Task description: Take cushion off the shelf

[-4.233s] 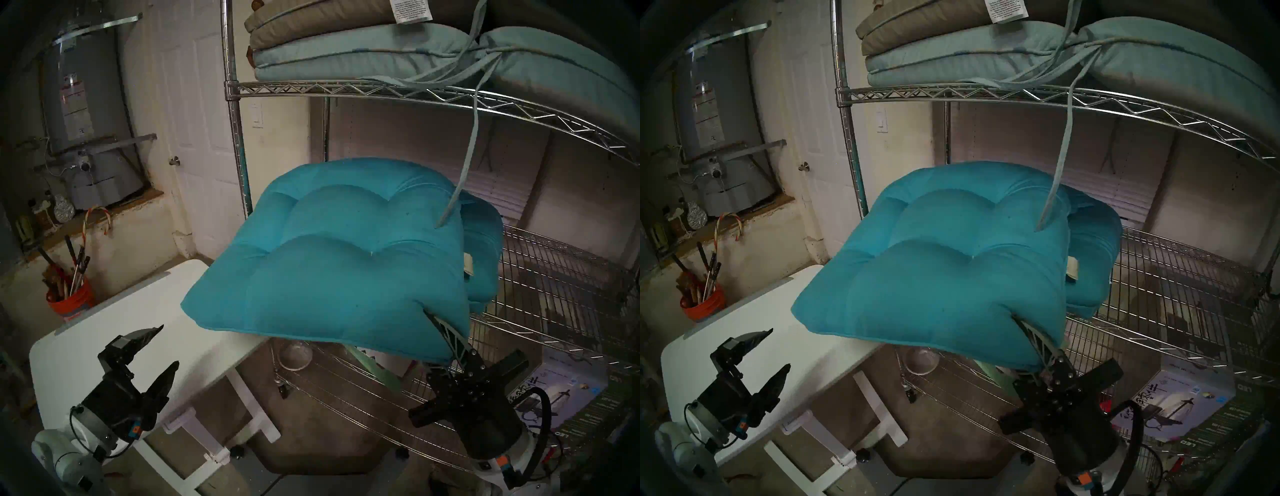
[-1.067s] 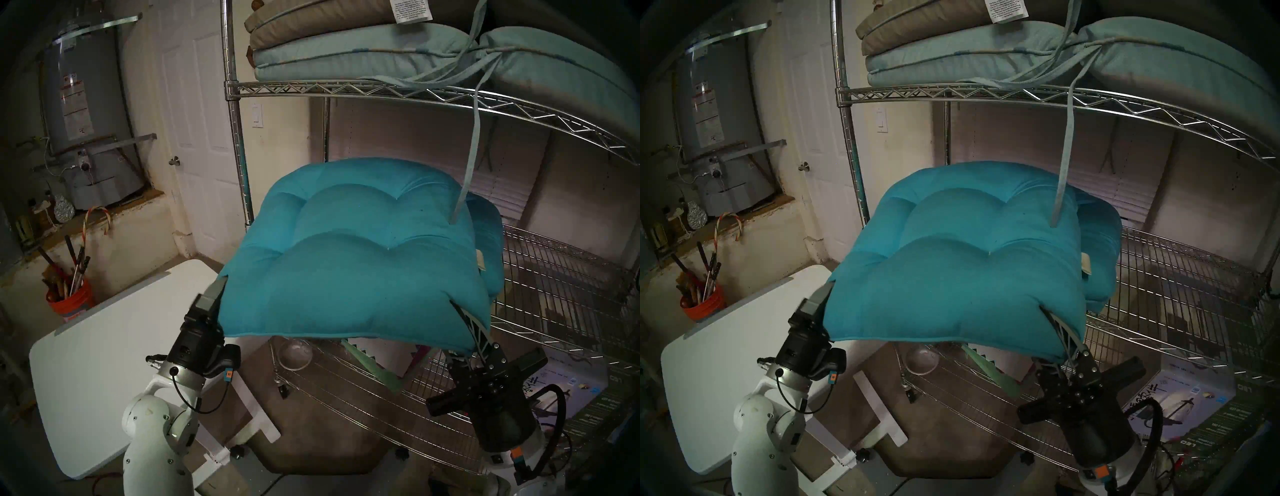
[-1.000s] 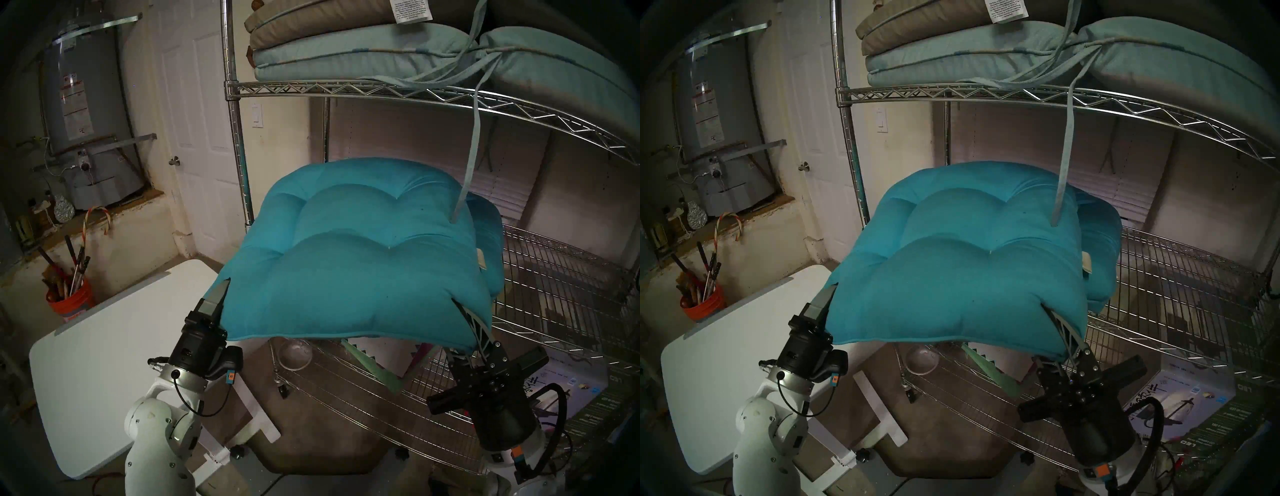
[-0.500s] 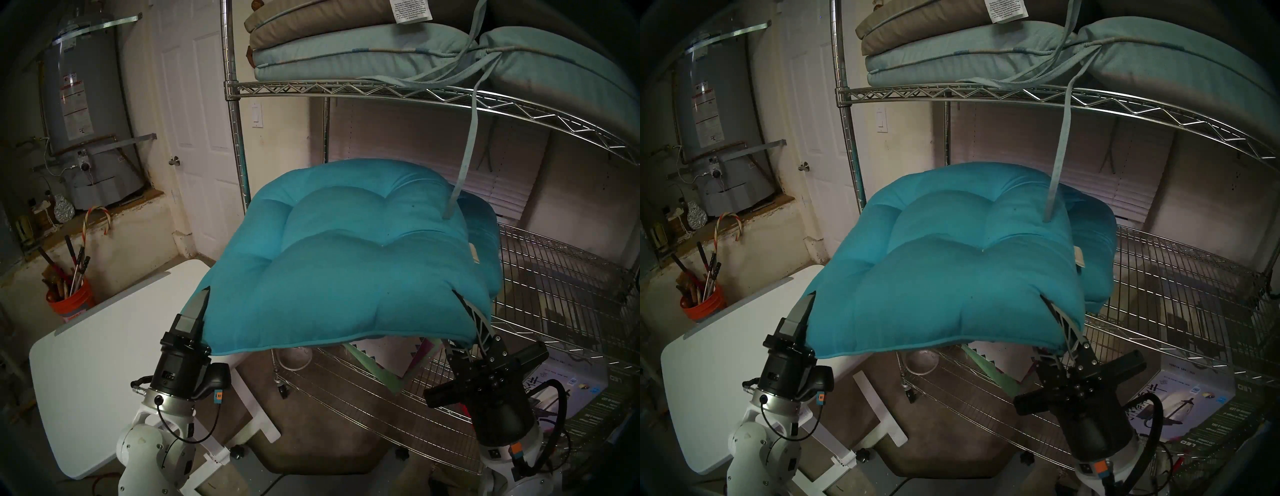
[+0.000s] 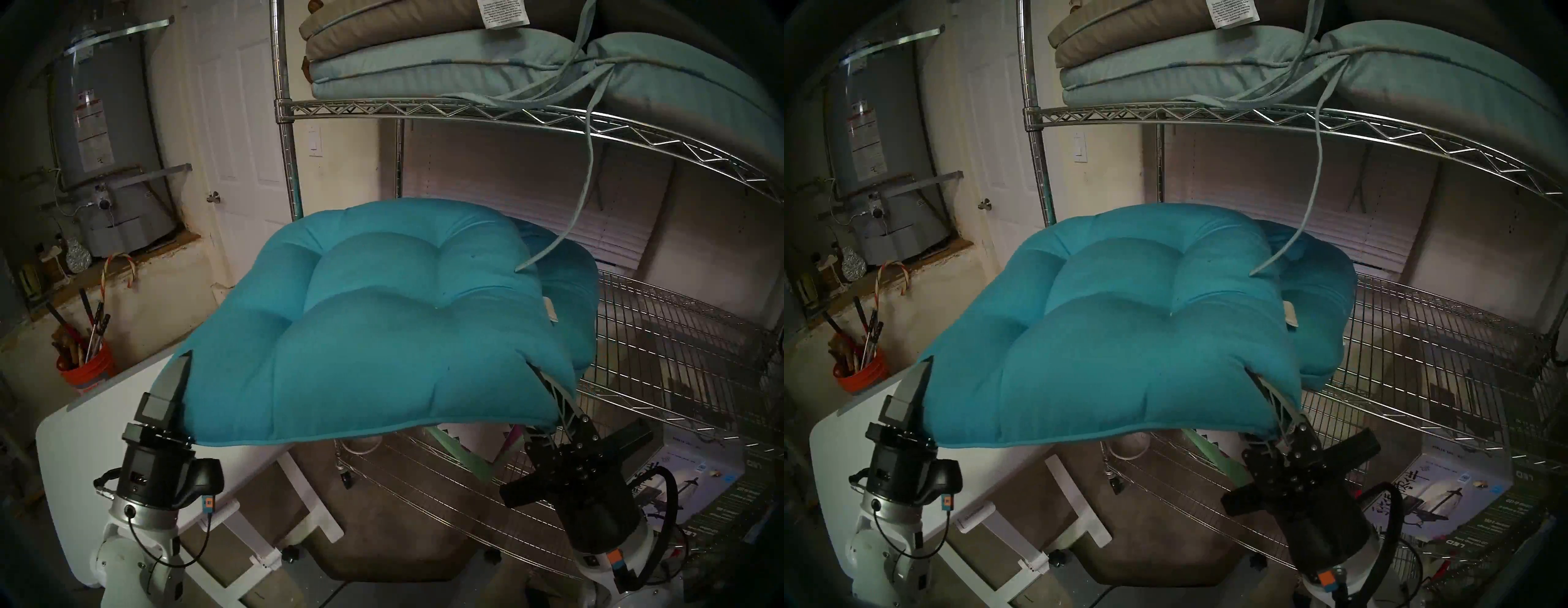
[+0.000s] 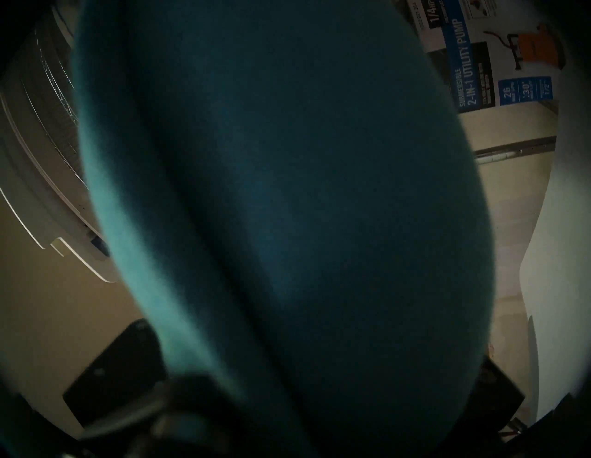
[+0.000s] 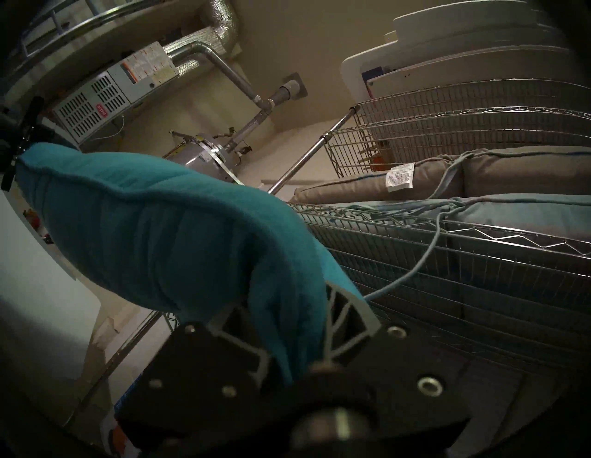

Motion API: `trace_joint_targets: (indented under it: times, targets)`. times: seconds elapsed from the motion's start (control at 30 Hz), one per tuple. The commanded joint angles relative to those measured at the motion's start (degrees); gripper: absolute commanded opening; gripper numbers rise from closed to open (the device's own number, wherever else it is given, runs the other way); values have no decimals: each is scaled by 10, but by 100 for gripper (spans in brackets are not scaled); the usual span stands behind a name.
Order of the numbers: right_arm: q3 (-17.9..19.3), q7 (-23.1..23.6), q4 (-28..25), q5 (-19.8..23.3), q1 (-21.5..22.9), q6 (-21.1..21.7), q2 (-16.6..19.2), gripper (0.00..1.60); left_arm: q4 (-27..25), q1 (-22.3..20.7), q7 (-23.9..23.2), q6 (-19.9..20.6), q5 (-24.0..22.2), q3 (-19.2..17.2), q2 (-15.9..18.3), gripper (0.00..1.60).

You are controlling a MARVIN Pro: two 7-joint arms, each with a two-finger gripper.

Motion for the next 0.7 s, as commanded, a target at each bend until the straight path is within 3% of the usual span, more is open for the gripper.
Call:
trace_joint_targets:
  times: [0.0,0.13,0.2,0.4,0.5,0.57,0.67]
  targets:
    - [-22,-12,-17,2,0,0,6,0,-53,65,64,-13,-35,-48,-29,0]
    - [-28,-13,-17,-1,-3,0,9,0,-60,104,93,-24,-51,-77,-49,0]
    - [-28,-14,-17,-1,-4,0,11,0,-57,96,90,-29,-52,-85,-56,0]
    - [-37,-14,-17,-7,-7,0,17,0,-56,138,130,-51,-69,-126,-90,0]
    - [-44,-13,-17,-12,-8,0,22,0,-57,176,165,-66,-82,-152,-110,0]
    - [-44,-13,-17,-13,-8,0,26,0,-55,162,153,-71,-84,-163,-120,0]
    - [-51,-14,-17,-19,-10,0,30,0,-50,199,190,-87,-95,-183,-138,0]
